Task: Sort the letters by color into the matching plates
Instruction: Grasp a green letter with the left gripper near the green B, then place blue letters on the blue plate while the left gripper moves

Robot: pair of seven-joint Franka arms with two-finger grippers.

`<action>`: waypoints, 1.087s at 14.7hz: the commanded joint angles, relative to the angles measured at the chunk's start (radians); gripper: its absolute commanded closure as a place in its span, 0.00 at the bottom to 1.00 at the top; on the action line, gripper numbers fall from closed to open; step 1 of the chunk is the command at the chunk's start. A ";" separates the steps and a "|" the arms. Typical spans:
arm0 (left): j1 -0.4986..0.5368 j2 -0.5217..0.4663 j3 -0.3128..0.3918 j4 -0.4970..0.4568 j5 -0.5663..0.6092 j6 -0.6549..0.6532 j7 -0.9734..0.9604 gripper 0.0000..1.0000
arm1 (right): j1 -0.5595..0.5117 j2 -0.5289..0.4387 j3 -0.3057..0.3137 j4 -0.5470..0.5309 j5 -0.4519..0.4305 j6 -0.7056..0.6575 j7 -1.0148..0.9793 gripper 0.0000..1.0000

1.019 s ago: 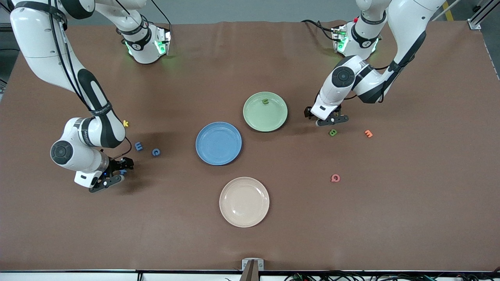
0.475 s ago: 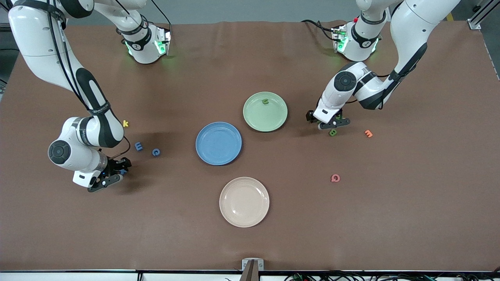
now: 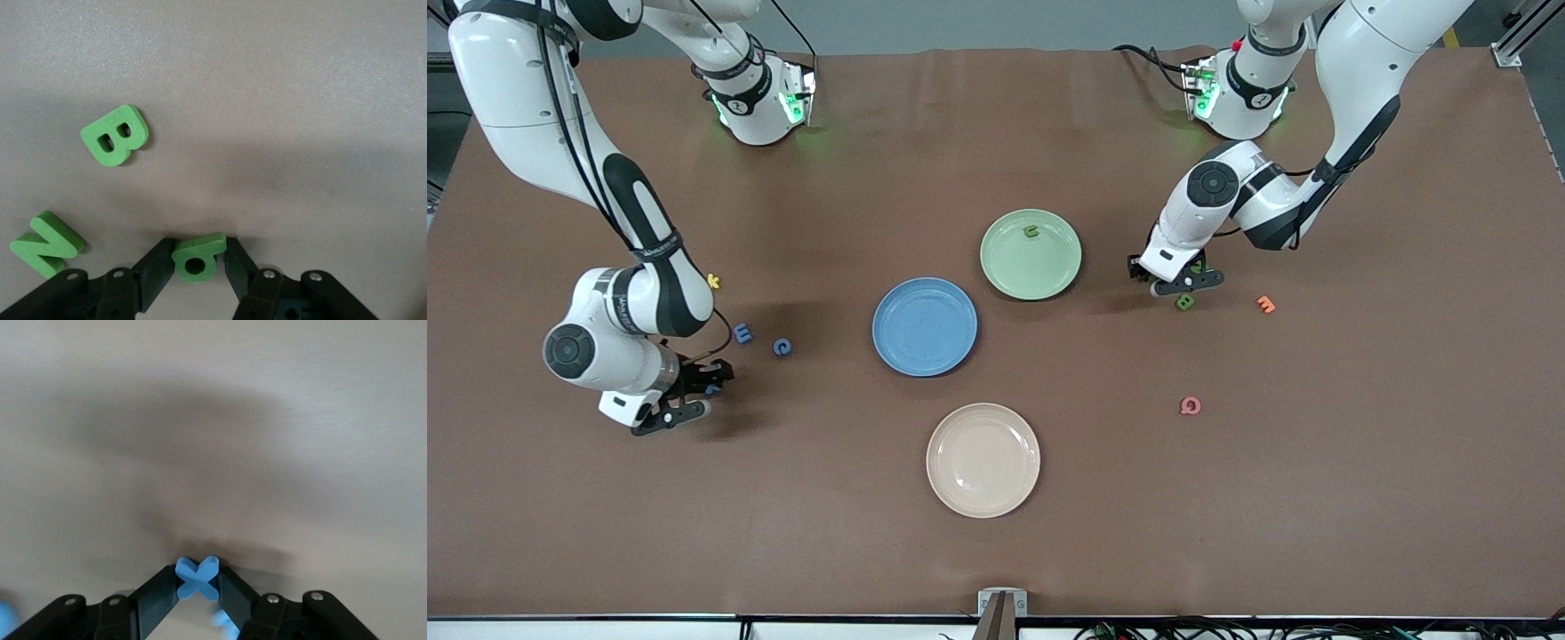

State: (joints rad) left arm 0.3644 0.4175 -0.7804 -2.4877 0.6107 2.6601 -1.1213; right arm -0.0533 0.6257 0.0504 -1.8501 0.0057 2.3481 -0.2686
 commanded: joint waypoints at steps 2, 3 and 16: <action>0.002 -0.002 0.007 0.004 0.029 0.007 -0.025 0.78 | 0.027 -0.104 0.147 -0.018 0.040 -0.099 0.392 1.00; 0.004 -0.009 0.006 0.006 0.029 0.006 -0.025 0.78 | 0.048 -0.122 0.184 -0.018 0.040 -0.110 0.519 1.00; -0.149 -0.011 -0.200 0.223 -0.183 -0.184 -0.213 0.78 | 0.331 -0.132 0.221 -0.020 0.025 -0.050 1.131 0.00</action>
State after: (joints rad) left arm 0.2826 0.4018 -0.9803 -2.3151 0.4701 2.5162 -1.3002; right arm 0.3019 0.5069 0.2791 -1.8617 0.0347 2.3068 0.8876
